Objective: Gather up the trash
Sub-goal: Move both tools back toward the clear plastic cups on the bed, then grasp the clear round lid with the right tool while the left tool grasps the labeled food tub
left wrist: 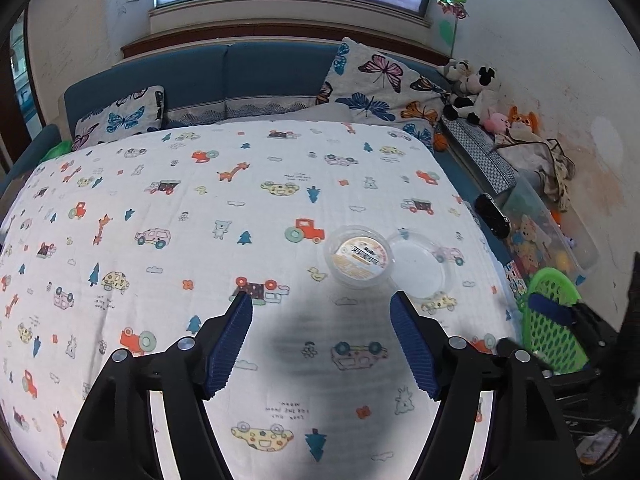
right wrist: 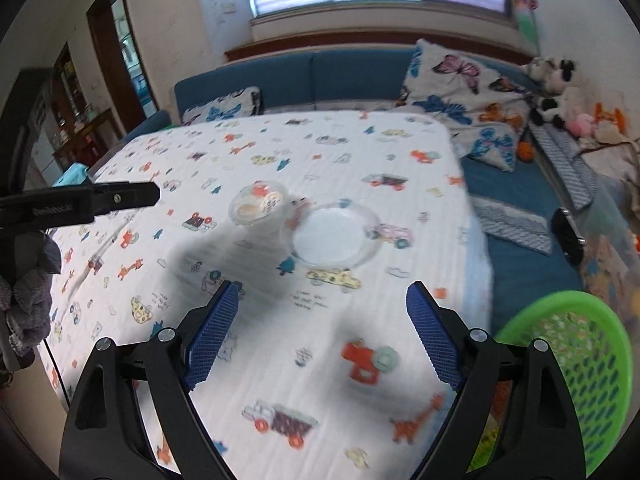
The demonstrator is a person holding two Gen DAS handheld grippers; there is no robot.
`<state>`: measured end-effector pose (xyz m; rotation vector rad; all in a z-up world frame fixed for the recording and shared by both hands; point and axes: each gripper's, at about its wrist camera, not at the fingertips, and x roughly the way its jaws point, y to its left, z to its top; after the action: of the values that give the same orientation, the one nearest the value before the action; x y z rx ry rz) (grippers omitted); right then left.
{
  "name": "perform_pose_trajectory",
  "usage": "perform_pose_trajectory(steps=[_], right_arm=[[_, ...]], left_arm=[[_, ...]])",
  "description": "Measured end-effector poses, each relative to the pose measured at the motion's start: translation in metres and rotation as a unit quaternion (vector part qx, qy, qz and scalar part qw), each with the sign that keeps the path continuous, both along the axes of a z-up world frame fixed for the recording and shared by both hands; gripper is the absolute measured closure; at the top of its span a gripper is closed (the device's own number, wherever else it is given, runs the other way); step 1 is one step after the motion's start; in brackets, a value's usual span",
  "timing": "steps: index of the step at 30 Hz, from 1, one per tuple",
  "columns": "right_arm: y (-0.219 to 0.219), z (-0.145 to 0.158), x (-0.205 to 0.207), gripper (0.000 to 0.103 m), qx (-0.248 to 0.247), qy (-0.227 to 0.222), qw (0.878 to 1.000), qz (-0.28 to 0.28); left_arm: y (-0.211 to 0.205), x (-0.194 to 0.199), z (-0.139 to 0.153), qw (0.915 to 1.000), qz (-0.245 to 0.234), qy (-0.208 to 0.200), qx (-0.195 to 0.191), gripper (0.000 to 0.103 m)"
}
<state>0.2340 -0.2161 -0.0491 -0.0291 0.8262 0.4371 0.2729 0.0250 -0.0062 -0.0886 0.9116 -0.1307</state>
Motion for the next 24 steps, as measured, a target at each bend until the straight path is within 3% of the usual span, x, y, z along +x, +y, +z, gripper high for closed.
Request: perform_pose_trajectory(steps=[12,24], right_arm=[[0.026,-0.041,0.050,0.015,-0.018,0.031,0.999,0.022],[0.037,-0.060,0.079,0.013,-0.037,0.037,0.998,0.022]], left_arm=[[0.013,0.025,-0.014,0.9999,0.009,0.013,-0.007,0.032],[0.016,0.045,-0.031,0.9995,0.006,0.030,-0.009,0.031]])
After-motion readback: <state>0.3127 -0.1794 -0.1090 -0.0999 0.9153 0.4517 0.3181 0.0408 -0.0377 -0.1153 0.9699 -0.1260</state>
